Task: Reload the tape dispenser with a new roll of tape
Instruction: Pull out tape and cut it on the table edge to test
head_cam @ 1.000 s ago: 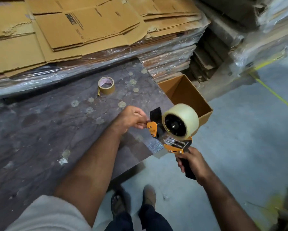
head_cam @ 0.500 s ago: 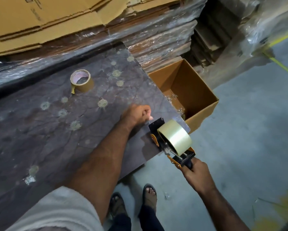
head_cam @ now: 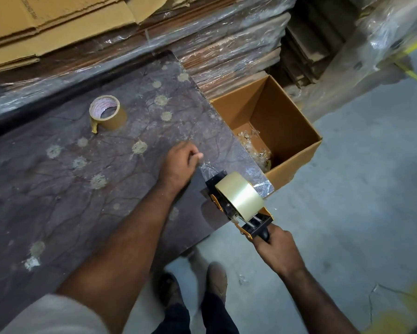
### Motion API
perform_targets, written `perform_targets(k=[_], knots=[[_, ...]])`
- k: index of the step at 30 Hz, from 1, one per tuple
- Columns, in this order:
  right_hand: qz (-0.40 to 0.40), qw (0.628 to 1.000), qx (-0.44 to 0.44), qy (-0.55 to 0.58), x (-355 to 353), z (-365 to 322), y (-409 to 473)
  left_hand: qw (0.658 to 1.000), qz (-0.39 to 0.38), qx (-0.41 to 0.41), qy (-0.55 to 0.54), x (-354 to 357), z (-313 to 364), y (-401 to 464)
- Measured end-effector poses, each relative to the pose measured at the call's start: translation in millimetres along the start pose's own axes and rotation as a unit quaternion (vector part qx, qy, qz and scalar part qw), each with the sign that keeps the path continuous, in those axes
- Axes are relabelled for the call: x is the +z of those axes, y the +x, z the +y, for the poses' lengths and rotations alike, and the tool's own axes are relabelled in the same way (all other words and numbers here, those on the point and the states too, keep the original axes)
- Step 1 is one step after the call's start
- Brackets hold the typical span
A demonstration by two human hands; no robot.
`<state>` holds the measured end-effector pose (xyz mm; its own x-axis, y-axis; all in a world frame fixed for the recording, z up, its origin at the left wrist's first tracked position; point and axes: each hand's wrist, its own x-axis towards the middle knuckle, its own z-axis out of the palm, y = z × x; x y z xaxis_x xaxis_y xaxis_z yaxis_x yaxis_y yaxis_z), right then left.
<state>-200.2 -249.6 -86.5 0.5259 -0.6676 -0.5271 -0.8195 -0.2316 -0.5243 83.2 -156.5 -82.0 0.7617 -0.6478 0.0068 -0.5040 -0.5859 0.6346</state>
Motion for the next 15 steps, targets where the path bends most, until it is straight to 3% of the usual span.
perform_targets(k=[3,5,7,10,15], knots=[[-0.008,1.0,-0.003,-0.007,1.0,0.6,0.4,0.984,-0.125,0.02,-0.126,6.4,1.1,-25.2],[-0.013,1.0,-0.006,-0.011,-0.2,-1.6,0.4,0.98,-0.177,0.033,-0.083,10.9,-5.7,-35.7],[-0.01,1.0,-0.007,-0.016,-0.3,1.3,-1.5,0.978,-0.199,0.067,0.015,13.8,-9.1,-39.6],[0.005,1.0,0.006,-0.025,-2.2,20.0,-17.6,0.973,-0.207,0.082,0.058,16.4,-0.5,-43.6],[0.0,1.0,0.013,-0.015,-8.7,45.1,-44.2,0.978,-0.192,-0.026,0.081,18.9,32.7,-54.1]])
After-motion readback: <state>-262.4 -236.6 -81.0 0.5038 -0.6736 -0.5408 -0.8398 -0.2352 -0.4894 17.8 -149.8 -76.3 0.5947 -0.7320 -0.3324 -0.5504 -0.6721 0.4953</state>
